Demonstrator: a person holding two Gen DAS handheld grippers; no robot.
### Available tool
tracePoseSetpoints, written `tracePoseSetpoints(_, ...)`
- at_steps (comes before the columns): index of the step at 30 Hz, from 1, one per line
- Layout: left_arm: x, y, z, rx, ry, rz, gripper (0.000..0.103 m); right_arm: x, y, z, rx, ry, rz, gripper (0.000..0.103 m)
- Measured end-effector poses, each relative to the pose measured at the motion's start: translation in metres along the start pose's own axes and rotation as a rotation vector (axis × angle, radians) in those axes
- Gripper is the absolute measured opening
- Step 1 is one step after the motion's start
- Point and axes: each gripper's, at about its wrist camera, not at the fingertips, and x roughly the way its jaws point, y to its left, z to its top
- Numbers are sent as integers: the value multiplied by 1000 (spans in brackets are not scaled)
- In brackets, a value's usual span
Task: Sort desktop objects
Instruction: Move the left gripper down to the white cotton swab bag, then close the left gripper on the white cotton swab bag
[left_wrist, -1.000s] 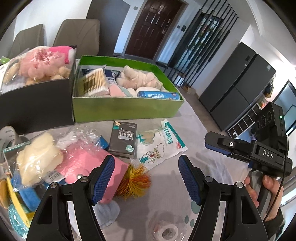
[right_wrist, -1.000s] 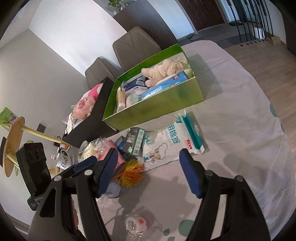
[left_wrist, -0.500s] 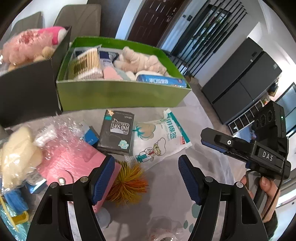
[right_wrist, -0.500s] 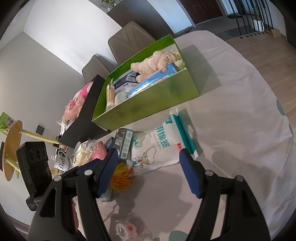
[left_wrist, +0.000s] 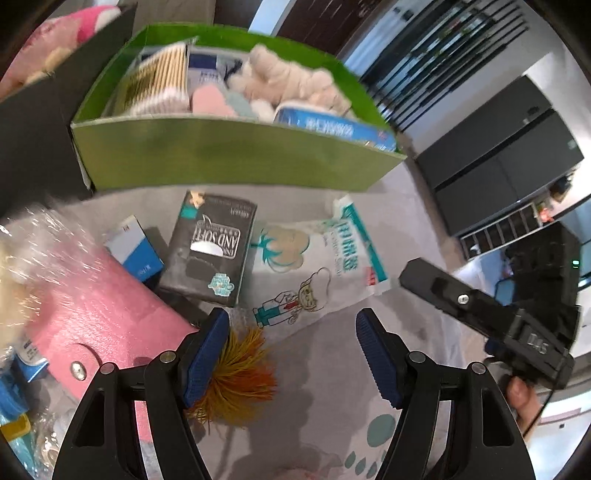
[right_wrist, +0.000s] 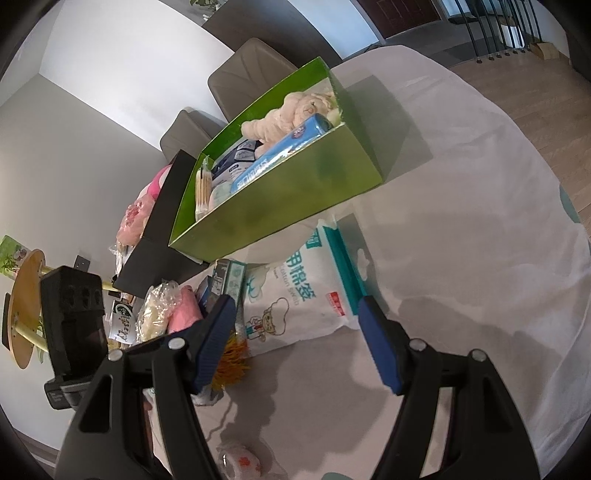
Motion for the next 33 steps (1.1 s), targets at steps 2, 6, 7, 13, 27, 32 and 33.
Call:
tracePoseSetpoints(2, 4, -3, 2, 1, 18, 29, 73, 2, -2, 2, 1, 3, 2, 70)
tracePoseSetpoints(6, 11, -9, 5, 4, 46, 60, 83, 6, -5, 6, 0, 10, 3, 70)
tracePoseSetpoints(7, 14, -11, 5, 9, 50, 77, 84, 8, -5, 7, -1, 13, 5, 70)
tracePoseSetpoints(13, 23, -15, 2, 32, 75, 143, 86, 18, -9, 14, -16, 14, -26, 70)
tracePoseSetpoints(27, 21, -13, -4, 38, 48, 100, 89, 39, -11, 15, -58, 47, -2, 38)
tracePoseSetpoints(32, 15, -14, -5, 50, 34, 83, 89, 34, -7, 13, -77, 37, -15, 34)
tracePoseSetpoints(33, 14, -14, -7, 54, 30, 79, 89, 33, -7, 13, -78, 35, -17, 34)
